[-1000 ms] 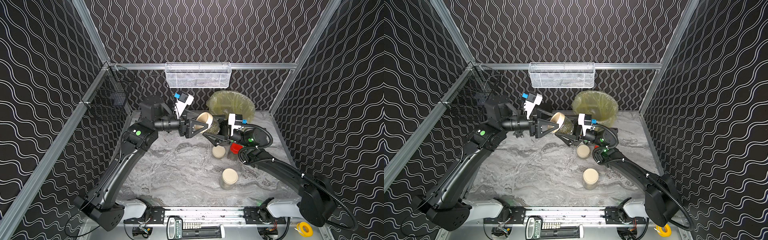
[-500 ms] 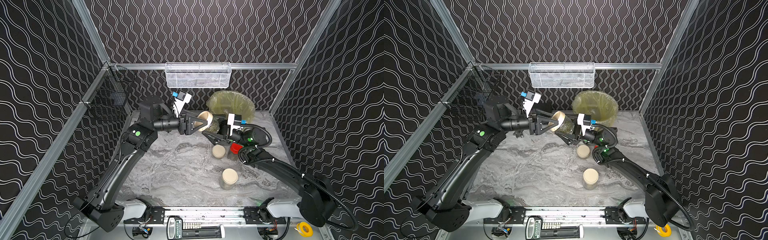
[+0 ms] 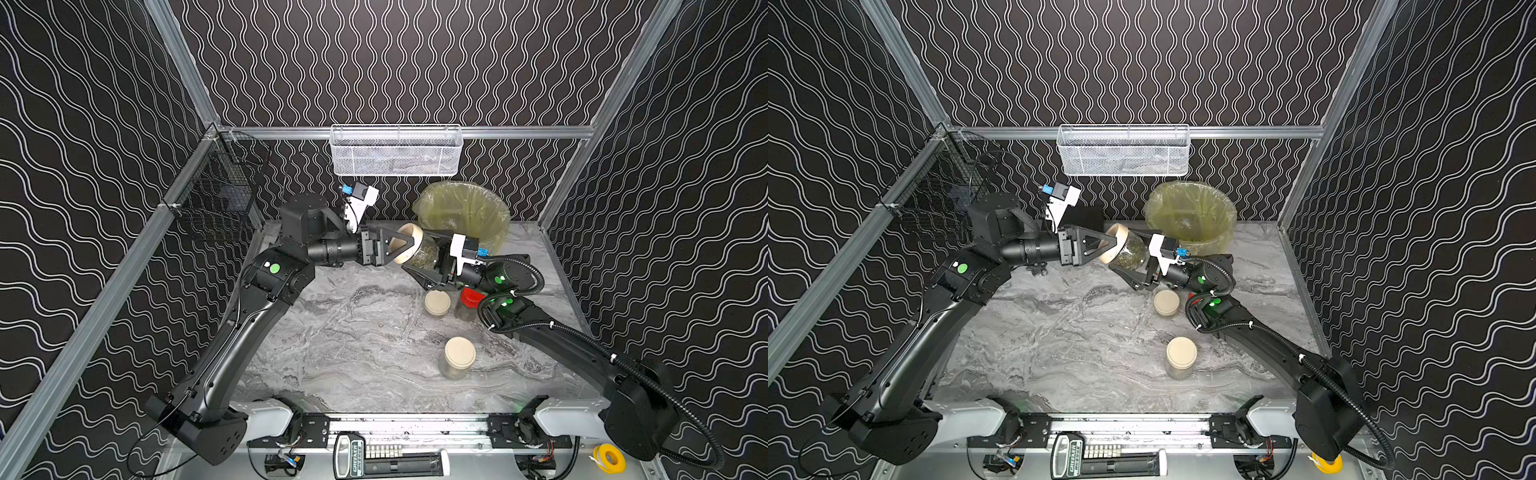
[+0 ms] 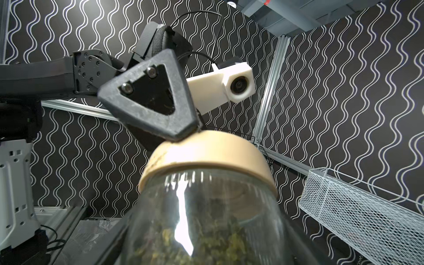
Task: Empty moldy tea leaves from jars
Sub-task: Unscrew the lid from the jar.
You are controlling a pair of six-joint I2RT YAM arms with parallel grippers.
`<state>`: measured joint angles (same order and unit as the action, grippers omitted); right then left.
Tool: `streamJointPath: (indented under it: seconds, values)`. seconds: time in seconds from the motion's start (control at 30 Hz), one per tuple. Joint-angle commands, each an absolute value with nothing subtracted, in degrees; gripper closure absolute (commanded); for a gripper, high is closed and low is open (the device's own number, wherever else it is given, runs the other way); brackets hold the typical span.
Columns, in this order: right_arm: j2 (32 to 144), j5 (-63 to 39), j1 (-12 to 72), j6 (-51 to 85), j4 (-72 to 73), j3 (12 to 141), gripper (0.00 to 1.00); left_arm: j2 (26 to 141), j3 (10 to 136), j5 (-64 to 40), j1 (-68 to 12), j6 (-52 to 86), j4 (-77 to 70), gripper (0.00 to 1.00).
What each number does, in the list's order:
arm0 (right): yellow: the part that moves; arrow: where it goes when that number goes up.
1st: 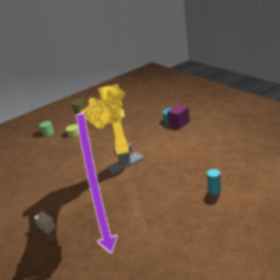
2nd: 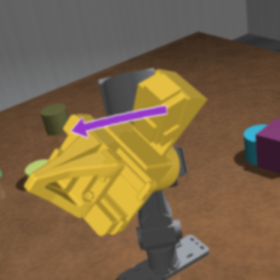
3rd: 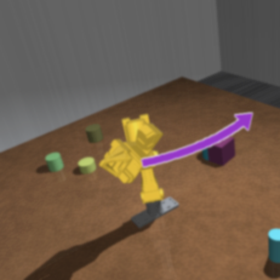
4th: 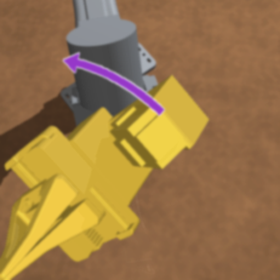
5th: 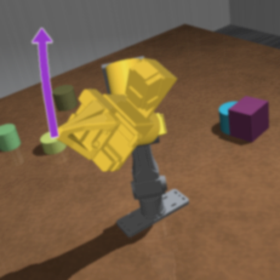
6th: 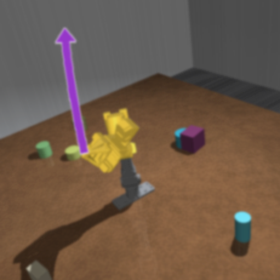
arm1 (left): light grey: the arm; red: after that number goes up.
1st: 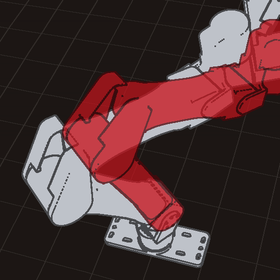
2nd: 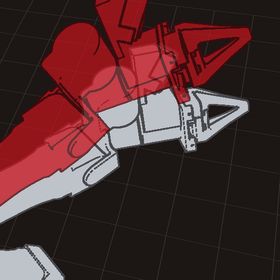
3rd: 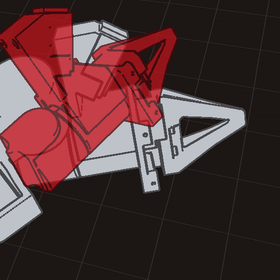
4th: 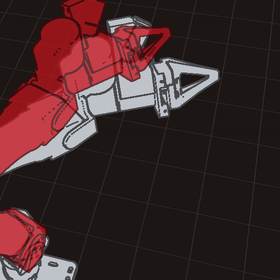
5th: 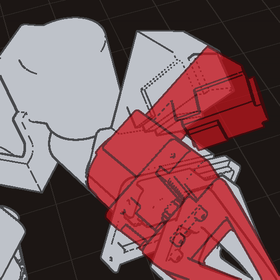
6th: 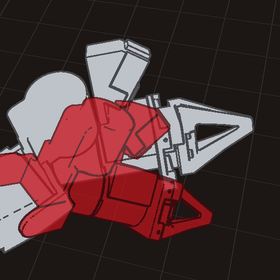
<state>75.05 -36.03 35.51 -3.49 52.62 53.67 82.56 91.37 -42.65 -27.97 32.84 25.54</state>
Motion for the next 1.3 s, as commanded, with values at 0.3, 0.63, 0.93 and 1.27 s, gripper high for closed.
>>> streamJointPath:
  seconds: [0.3,0.63,0.93,1.27]
  values:
    - [75.06,-35.37,35.42,-2.54,55.5,53.94,0.79,84.26,91.65,-45.18,-27.86,30.99,23.26,0.01]
    - [75.23,-37.71,35.53,-2.56,54.78,53.88,0.8,85.81,92.69,-45.3,-27.8,31.04,23.67,0.16]
    - [74.73,-30.42,35.64,-11.75,51.1,53.58,0.8,83.12,91.14,-38.36,-27.78,39.16,25.99,0.38]
    - [75.59,-18.64,36.18,-30.63,51.23,52.31,0.82,81.58,90.47,-27.21,-27.84,50.02,32.55,0.4]
